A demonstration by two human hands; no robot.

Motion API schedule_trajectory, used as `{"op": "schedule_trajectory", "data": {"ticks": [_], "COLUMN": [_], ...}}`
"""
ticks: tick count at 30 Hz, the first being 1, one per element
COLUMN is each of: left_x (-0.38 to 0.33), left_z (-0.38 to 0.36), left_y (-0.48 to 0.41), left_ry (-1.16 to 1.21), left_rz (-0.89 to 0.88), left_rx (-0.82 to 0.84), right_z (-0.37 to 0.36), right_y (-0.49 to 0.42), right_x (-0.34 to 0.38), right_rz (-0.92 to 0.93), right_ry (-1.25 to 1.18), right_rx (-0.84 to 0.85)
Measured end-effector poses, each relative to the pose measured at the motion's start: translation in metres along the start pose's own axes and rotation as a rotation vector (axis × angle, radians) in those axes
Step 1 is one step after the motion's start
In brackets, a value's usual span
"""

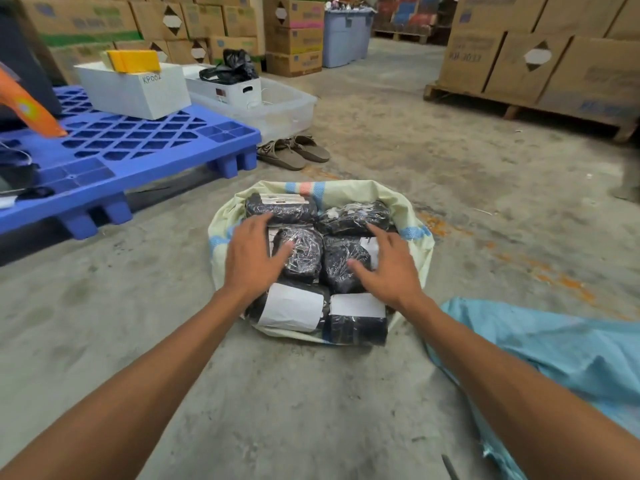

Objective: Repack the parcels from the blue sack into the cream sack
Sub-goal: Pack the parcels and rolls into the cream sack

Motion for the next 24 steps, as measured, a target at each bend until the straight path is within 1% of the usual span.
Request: {"op": "schedule_trajectory", "data": {"ticks": [1, 2, 3, 4, 6, 7, 8, 10, 11, 12, 14, 16, 18, 21, 24], "left_x": [0.012, 0.028, 0.047, 0.074, 0.119, 0.13, 0.136, 0.131, 0.126, 0.123, 0.121, 0.123, 0.123, 0.117, 0.118], "left_z": [0.015, 0.024, 0.028, 0.02, -0.001, -0.013, -0.024, -0.046, -0.054, -0.061, -0.069, -0.071, -0.072, -0.075, -0.07], "left_y": [0.007, 0.017, 0.029, 0.042, 0.074, 0.088, 0.097, 0.107, 0.11, 0.112, 0.114, 0.115, 0.115, 0.11, 0.1], "left_ry": [-0.016, -0.017, 0.004, 0.054, 0.19, 0.287, 0.418, 0.696, 0.794, 0.866, 0.939, 0.929, 0.881, 0.821, 0.705], "left_rz": [0.099, 0.239, 0.414, 0.609, 0.967, 1.08, 1.124, 1.114, 1.111, 1.107, 1.095, 1.069, 1.042, 0.995, 0.932], "left_rx": [-0.12, -0.188, -0.199, -0.169, -0.071, -0.026, 0.009, 0.083, 0.126, 0.158, 0.18, 0.169, 0.204, 0.278, 0.234], "right_z": [0.011, 0.02, 0.024, 0.025, 0.014, 0.005, -0.003, -0.012, -0.013, -0.019, -0.034, -0.056, -0.073, -0.079, -0.077], "right_y": [0.01, 0.023, 0.036, 0.048, 0.073, 0.083, 0.089, 0.093, 0.092, 0.092, 0.089, 0.087, 0.089, 0.093, 0.097], "right_x": [-0.011, -0.025, -0.04, -0.056, -0.088, -0.099, -0.105, -0.108, -0.105, -0.106, -0.106, -0.109, -0.11, -0.108, -0.105], "right_rz": [-0.079, -0.172, -0.283, -0.415, -0.673, -0.759, -0.803, -0.806, -0.799, -0.799, -0.803, -0.791, -0.763, -0.726, -0.709], "right_ry": [-0.016, -0.019, -0.037, -0.087, -0.22, -0.265, -0.291, -0.308, -0.309, -0.307, -0.307, -0.354, -0.384, -0.334, -0.269], "right_rx": [-0.109, -0.194, -0.247, -0.267, -0.245, -0.219, -0.197, -0.172, -0.151, -0.115, 0.001, 0.127, 0.194, 0.194, 0.206]}}
Point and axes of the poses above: each hand's wrist, its own y-axis away from the middle knuckle, its own z-axis out of the back of the hand, x = y × z, the point moved 8 cm from there along -y, towards the middle knuckle, and after that the axes turned 1 degree about z, right-handed, at the moved point
